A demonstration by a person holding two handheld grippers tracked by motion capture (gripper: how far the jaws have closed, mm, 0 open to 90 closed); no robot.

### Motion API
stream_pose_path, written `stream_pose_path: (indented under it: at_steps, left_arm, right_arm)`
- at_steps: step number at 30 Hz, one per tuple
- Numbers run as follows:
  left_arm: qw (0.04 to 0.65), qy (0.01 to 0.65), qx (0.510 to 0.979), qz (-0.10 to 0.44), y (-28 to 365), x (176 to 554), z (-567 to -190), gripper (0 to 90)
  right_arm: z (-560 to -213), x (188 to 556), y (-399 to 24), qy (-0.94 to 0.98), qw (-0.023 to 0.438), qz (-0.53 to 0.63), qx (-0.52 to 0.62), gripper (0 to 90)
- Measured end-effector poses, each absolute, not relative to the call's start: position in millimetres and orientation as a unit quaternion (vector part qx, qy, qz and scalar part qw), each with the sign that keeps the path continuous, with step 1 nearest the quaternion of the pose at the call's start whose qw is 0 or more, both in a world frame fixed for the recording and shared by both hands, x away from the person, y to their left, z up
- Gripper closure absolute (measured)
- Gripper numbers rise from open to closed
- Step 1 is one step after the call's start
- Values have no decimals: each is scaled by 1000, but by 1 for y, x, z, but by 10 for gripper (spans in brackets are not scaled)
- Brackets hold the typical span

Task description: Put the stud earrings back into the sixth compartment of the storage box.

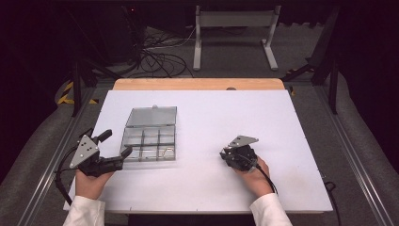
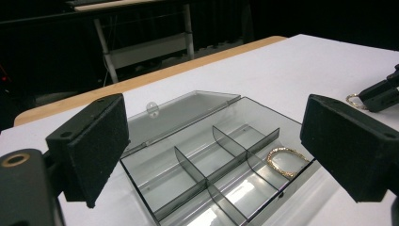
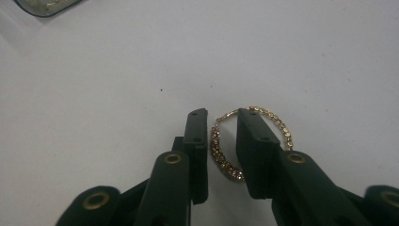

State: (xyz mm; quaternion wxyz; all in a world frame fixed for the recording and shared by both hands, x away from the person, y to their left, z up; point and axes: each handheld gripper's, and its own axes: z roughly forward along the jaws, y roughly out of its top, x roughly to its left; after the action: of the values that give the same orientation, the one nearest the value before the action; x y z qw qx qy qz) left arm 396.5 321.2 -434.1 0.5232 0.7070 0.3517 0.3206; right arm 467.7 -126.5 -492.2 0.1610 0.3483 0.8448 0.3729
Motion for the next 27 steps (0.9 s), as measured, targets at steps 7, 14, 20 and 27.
stream_pose_path:
  at_steps: [7, 14, 20, 27]
  left_arm:
    - [524, 352, 707, 320, 320, 396, -434, 91]
    - [523, 352, 708, 319, 321, 396, -435, 91]
    - [522, 352, 708, 320, 321, 396, -434, 91]
    - [524, 353, 707, 318, 322, 396, -434, 91]
  right_arm:
    - [-493, 466, -125, 839, 166, 372, 360, 826]
    - [-493, 466, -124, 838, 174, 370, 361, 870]
    - [-492, 466, -125, 838, 172, 374, 360, 871]
    - [-488, 464, -124, 828, 177, 395, 358, 871]
